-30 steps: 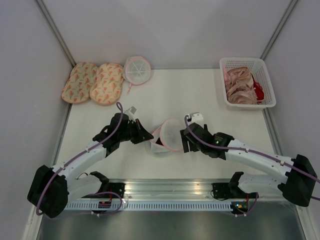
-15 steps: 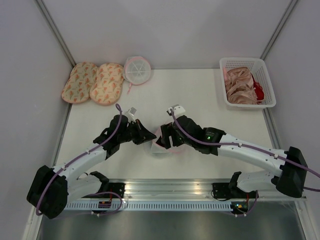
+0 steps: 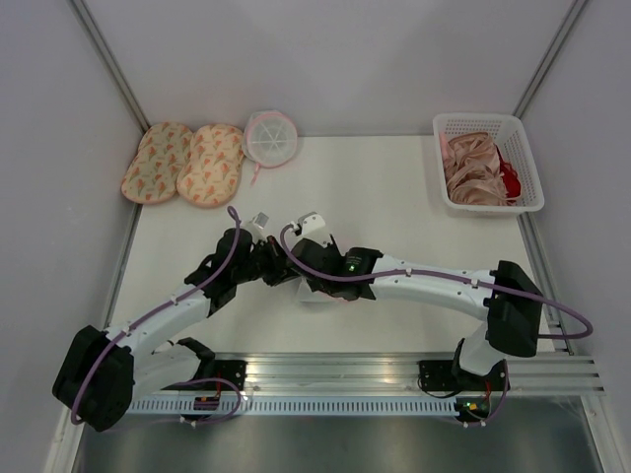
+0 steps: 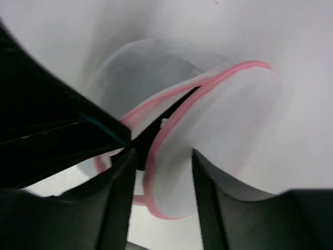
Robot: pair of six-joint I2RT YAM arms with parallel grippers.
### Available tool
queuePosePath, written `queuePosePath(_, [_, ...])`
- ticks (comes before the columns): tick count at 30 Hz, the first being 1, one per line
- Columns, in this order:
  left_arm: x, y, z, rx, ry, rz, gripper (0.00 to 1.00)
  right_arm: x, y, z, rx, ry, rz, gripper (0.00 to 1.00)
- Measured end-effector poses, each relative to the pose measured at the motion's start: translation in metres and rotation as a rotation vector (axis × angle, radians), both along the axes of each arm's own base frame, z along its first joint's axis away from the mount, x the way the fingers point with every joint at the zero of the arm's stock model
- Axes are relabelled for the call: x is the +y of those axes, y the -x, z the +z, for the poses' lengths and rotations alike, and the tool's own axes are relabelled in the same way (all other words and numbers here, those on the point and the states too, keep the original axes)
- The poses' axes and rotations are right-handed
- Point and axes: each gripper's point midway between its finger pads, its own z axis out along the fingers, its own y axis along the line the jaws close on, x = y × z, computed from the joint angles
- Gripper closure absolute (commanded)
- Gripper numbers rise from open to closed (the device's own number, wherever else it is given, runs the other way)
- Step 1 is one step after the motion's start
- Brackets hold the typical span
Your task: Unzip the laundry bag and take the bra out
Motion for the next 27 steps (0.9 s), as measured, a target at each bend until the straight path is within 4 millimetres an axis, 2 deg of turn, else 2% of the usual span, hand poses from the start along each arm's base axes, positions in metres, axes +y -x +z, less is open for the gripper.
queuePosePath(2, [0.0, 0.001, 0.001, -0.001, 0.002, -0.002, 0.98, -0.012, -0.001, -0.008, -0.001, 0.057, -0.036, 0.61])
queuePosePath(3, [0.0, 0.001, 0.001, -0.003, 0.003, -0.002, 0.98, -0.018, -0.002, -0.009, -0.006, 0.078, -0.055, 0.75])
queuePosePath(5, [0.0, 0.002, 0.002, -0.005, 0.004, -0.002, 0.98, -0.03, -0.005, -0.009, -0.027, 0.111, -0.096, 0.92])
queuePosePath(6, [0.0, 0.002, 0.002, -0.006, 0.005, -0.002, 0.98, -0.035, -0.006, -0.008, -0.036, 0.128, -0.114, 0.98])
queuePosePath(12, [0.0, 0.002, 0.004, -0.011, 0.008, -0.001, 0.98, -0.063, -0.006, -0.003, -0.075, 0.174, -0.195, 0.99])
queuePosePath(16, [0.001, 0.002, 0.006, -0.018, 0.01, 0.001, 0.98, -0.086, -0.004, 0.01, -0.113, 0.155, -0.263, 0.99])
queuePosePath(17, [0.001, 0.003, 0.007, -0.02, 0.011, 0.002, 0.98, -0.092, -0.003, 0.014, -0.126, 0.145, -0.288, 0.97])
queuePosePath(18, [0.002, 0.003, 0.008, -0.024, 0.012, 0.002, 0.98, -0.101, -0.003, 0.017, -0.142, 0.138, -0.316, 0.7])
queuePosePath(19, [0.002, 0.003, 0.01, -0.028, 0.015, 0.004, 0.98, -0.108, -0.002, 0.021, -0.156, 0.125, -0.348, 0.56])
queuePosePath(20, [0.003, 0.004, 0.011, -0.031, 0.016, 0.005, 0.98, -0.115, -0.002, 0.024, -0.17, 0.122, -0.37, 0.27])
queuePosePath(21, [0.003, 0.004, 0.012, -0.033, 0.016, 0.005, 0.98, -0.125, -0.001, 0.027, -0.187, 0.122, -0.404, 0.22])
queuePosePath(22, [0.004, 0.005, 0.013, -0.033, 0.016, 0.005, 0.98, -0.136, 0.0, 0.031, -0.203, 0.13, -0.434, 0.09])
queuePosePath(23, [0.004, 0.005, 0.013, -0.033, 0.016, 0.005, 0.98, -0.146, 0.001, 0.033, -0.216, 0.138, -0.467, 0.02])
queuePosePath(27, [0.005, 0.007, 0.012, -0.025, 0.011, 0.005, 0.98, -0.175, 0.004, 0.041, -0.261, 0.188, -0.547, 0.02])
